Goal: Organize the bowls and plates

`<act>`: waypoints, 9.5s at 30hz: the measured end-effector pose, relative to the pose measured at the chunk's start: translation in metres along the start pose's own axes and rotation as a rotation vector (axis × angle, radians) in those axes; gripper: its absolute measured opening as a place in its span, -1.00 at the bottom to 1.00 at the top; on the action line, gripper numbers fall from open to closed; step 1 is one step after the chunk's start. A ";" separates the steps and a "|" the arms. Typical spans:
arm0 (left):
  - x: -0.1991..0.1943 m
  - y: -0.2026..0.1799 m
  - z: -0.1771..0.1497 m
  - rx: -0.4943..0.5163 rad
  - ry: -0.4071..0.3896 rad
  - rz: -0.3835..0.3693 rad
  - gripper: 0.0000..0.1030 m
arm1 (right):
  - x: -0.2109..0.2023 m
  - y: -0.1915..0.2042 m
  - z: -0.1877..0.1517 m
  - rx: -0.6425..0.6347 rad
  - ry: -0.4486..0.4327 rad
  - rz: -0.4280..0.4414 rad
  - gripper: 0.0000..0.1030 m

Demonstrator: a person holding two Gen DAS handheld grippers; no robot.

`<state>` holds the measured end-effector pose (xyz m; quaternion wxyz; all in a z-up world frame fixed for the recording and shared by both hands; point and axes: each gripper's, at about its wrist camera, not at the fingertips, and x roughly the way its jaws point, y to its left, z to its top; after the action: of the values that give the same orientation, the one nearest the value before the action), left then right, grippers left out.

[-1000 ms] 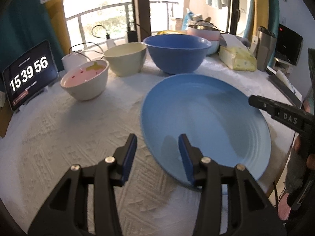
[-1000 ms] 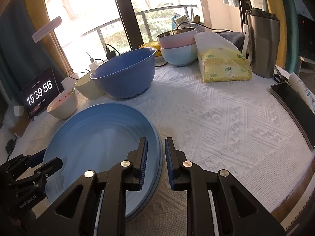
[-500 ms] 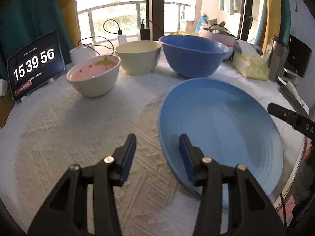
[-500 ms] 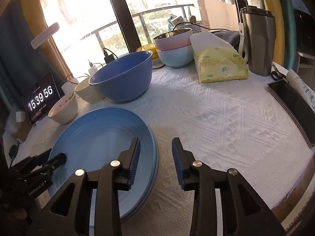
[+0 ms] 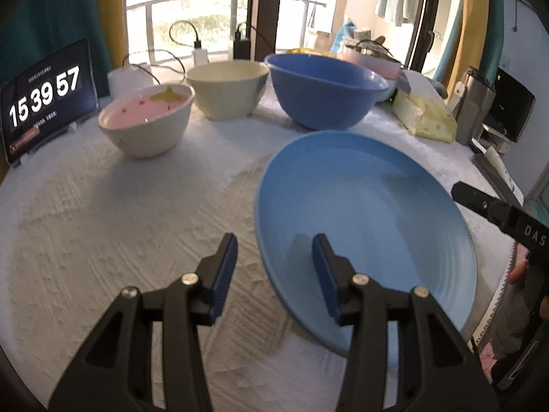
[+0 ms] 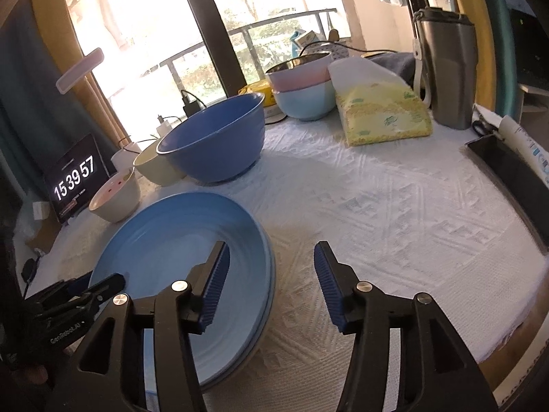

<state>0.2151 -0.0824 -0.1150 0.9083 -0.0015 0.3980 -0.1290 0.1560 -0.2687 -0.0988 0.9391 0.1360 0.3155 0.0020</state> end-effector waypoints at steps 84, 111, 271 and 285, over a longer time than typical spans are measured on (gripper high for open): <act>-0.058 0.150 -0.023 -0.344 -0.093 0.012 0.05 | 0.059 0.161 -0.002 -0.167 0.145 0.201 -0.39; -0.061 0.201 -0.050 -0.424 -0.052 0.160 0.06 | 0.116 0.221 -0.024 -0.221 0.293 0.276 -0.37; 0.071 -0.018 0.126 -0.125 -0.115 0.030 -0.62 | 0.113 0.019 0.110 -0.185 0.056 0.060 -0.78; 0.026 -0.011 0.098 -0.131 -0.126 0.019 -0.62 | 0.074 0.038 0.091 -0.168 0.052 0.073 -0.78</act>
<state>0.3005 -0.1087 -0.0661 0.9306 -0.0654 0.3476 -0.0939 0.2729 -0.2485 -0.0631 0.9381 0.0681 0.3331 0.0663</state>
